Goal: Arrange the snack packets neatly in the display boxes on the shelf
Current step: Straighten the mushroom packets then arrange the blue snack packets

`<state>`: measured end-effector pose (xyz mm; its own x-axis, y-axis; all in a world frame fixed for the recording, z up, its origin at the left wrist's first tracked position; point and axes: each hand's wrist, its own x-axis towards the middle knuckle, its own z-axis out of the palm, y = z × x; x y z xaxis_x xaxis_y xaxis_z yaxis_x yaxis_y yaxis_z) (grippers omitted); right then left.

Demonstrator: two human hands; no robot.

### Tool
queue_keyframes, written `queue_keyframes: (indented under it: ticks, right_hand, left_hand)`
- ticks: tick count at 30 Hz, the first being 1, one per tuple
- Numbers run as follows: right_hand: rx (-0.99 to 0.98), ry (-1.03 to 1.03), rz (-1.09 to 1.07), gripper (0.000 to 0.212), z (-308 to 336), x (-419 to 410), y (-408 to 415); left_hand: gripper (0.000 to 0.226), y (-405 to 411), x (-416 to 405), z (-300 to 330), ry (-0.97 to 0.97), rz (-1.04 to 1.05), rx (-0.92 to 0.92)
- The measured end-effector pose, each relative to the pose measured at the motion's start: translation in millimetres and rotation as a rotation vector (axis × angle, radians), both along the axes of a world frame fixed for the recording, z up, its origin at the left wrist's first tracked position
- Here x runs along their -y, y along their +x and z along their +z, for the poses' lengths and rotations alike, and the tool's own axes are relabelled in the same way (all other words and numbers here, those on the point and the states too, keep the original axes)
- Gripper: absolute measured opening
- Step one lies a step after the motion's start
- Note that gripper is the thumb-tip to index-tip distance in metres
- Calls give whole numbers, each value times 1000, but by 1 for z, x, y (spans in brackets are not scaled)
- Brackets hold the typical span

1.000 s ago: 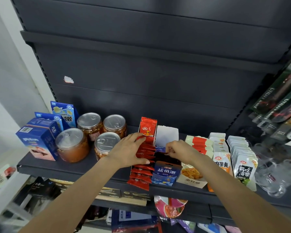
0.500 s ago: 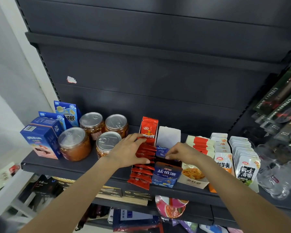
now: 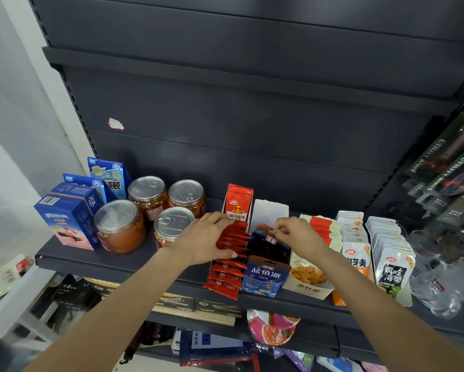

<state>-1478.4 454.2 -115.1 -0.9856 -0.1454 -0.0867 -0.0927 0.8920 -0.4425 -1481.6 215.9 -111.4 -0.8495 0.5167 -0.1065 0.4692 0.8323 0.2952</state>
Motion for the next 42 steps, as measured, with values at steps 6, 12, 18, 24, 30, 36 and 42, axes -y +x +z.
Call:
queue_keyframes:
  ticks: [6, 12, 18, 24, 30, 36, 42]
  right_hand:
    - [-212, -80, -69, 14, 44, -11, 4]
    - [-444, -199, -100, 15, 88, -15, 12]
    - [-442, -537, -133, 14, 100, -19, 22]
    - [-646, -401, -242, 20, 88, -25, 32]
    - [-460, -774, -203, 21, 86, -19, 46]
    - [-336, -1030, -359, 18, 81, -18, 50]
    - [-328, -1156, -305, 37, 79, -13, 48]
  left_hand:
    - [65, -7, -3, 9, 194, 78, 51]
    - [42, -17, -24, 32, 664, 297, 393]
    - [45, -14, -24, 55, 1300, 561, 1050]
    - [11, -9, -14, 65, 1442, 580, 947]
    - [25, 8, -15, 74, 1454, 433, 759]
    - [48, 19, -14, 75, 1268, 292, 422]
    - [65, 21, -7, 72, 998, 84, 66]
